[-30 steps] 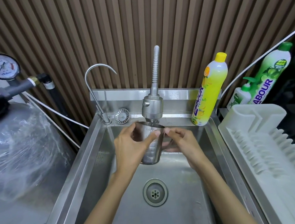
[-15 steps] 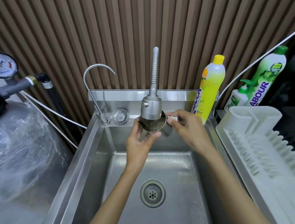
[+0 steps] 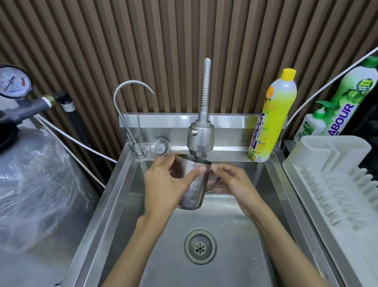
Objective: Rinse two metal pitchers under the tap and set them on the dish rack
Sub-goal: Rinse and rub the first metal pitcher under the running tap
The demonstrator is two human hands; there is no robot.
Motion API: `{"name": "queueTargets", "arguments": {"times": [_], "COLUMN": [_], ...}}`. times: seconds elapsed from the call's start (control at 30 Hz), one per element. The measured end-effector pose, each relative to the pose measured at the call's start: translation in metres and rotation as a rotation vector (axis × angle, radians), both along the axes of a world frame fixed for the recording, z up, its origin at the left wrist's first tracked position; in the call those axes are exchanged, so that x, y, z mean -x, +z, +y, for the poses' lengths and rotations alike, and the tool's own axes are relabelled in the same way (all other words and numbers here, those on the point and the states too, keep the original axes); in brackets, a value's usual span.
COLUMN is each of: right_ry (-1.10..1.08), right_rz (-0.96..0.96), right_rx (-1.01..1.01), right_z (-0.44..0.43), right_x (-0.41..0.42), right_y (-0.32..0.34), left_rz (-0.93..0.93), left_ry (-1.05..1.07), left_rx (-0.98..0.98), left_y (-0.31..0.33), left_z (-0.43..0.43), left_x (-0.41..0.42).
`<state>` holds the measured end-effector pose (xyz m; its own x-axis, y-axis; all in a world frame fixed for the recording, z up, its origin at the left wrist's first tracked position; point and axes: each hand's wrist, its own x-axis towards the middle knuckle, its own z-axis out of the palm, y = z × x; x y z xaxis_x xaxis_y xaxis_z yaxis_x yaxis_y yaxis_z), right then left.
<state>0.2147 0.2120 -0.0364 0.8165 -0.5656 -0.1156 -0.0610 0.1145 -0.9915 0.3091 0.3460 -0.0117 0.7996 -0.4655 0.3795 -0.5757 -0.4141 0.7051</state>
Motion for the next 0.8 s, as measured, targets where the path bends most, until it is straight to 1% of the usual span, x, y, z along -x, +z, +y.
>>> {"name": "queueTargets", "arguments": {"times": [0.07, 0.17, 0.2, 0.27, 0.3, 0.33, 0.37, 0.43, 0.47, 0.57, 0.63, 0.7, 0.8], "right_ry": [-0.035, -0.077, -0.101, -0.146, -0.148, -0.146, -0.153, -0.179, -0.181, -0.111, -0.069, -0.036, 0.015], "right_rz": [0.097, 0.285, 0.344, 0.433, 0.448, 0.446, 0.435, 0.378, 0.304, 0.051, -0.018, -0.053, -0.087], "right_rx": [0.119, 0.454, 0.592, 0.860, 0.935, 0.967, 0.967, 0.911, 0.835, 0.480, 0.287, 0.148, -0.018], "right_z": [-0.006, -0.014, -0.015, -0.013, -0.010, -0.008, -0.007, -0.009, -0.012, -0.019, -0.020, -0.019, -0.010], "right_x": [0.003, 0.008, 0.010, 0.015, 0.019, 0.020, 0.021, 0.018, 0.015, 0.006, 0.001, -0.004, -0.006], "right_y": [0.009, 0.030, 0.040, 0.058, 0.066, 0.069, 0.070, 0.064, 0.058, 0.043, 0.032, 0.021, 0.010], "left_rz": [0.139, 0.406, 0.515, 0.733, 0.815, 0.857, 0.855, 0.782, 0.739, 0.643, 0.517, 0.385, 0.327], "left_ry": [-0.012, -0.073, -0.134, -0.334, -0.418, -0.471, -0.489, -0.448, -0.409, -0.341, -0.311, -0.306, -0.346], "left_rx": [0.043, 0.127, 0.151, 0.209, 0.220, 0.231, 0.248, 0.318, 0.361, 0.497, 0.484, 0.406, 0.307], "left_y": [-0.001, -0.006, -0.010, -0.020, -0.025, -0.029, -0.031, -0.031, -0.030, -0.023, -0.019, -0.015, -0.006], "left_z": [-0.002, -0.007, -0.008, -0.008, -0.009, -0.010, -0.013, -0.021, -0.026, -0.032, -0.029, -0.024, -0.011], "left_x": [0.001, 0.005, 0.006, 0.008, 0.008, 0.009, 0.010, 0.013, 0.015, 0.013, 0.008, 0.002, -0.006]}}
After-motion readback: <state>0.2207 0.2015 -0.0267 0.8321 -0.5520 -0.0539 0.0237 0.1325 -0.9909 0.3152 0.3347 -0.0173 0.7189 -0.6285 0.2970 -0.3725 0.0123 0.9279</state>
